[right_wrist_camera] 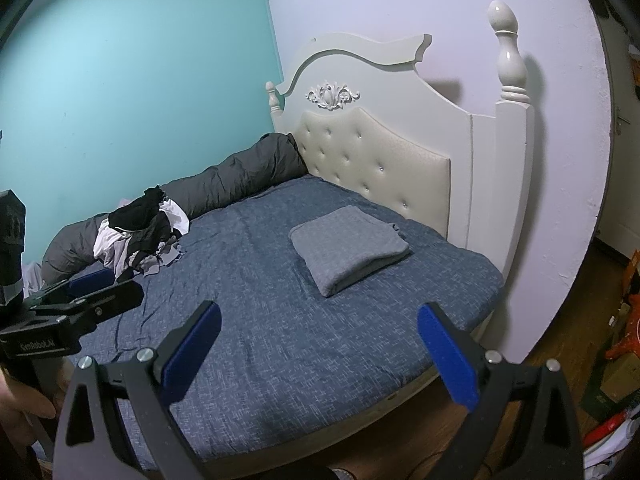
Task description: Fold clothes
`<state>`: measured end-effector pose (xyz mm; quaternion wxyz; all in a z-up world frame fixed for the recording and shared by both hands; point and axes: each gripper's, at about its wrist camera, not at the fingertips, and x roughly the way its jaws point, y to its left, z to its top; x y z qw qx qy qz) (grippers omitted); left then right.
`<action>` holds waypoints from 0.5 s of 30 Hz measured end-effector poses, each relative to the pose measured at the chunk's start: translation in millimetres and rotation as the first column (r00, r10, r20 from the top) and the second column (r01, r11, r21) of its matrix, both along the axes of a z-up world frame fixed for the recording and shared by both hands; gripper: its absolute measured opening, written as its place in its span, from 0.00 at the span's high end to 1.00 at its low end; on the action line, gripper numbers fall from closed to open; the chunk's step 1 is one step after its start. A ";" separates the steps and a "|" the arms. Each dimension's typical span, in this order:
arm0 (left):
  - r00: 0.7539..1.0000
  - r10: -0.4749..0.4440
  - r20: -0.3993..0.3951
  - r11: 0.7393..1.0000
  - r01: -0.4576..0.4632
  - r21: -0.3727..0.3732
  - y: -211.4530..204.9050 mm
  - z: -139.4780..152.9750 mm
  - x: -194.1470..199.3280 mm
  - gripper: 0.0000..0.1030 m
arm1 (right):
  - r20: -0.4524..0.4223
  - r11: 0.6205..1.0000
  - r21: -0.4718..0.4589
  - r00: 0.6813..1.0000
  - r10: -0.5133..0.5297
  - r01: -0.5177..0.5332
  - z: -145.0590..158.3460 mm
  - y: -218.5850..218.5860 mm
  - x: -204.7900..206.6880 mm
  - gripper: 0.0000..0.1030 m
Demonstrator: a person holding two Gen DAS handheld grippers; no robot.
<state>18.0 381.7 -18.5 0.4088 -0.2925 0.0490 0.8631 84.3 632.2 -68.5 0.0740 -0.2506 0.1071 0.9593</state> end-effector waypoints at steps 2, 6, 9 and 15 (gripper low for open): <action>1.000 0.006 -0.002 1.000 -0.006 -0.002 0.1 -0.1 0.1 0.00 | 0.000 1.000 0.001 1.000 0.000 0.000 0.0 0.2 0.2 0.04; 1.000 0.010 -0.002 1.000 -0.010 -0.003 -0.3 -0.8 -0.1 0.01 | 0.002 1.000 0.002 1.000 -0.003 0.003 -0.4 0.9 0.0 0.04; 1.000 0.010 -0.002 1.000 -0.010 -0.004 0.1 -1.3 -0.2 0.00 | 0.003 1.000 -0.001 1.000 -0.005 0.005 -0.4 1.7 -0.3 0.04; 1.000 0.015 0.004 1.000 -0.015 -0.003 0.2 -2.9 -1.1 0.01 | 0.005 1.000 -0.001 1.000 -0.007 0.007 -1.8 1.5 0.8 0.04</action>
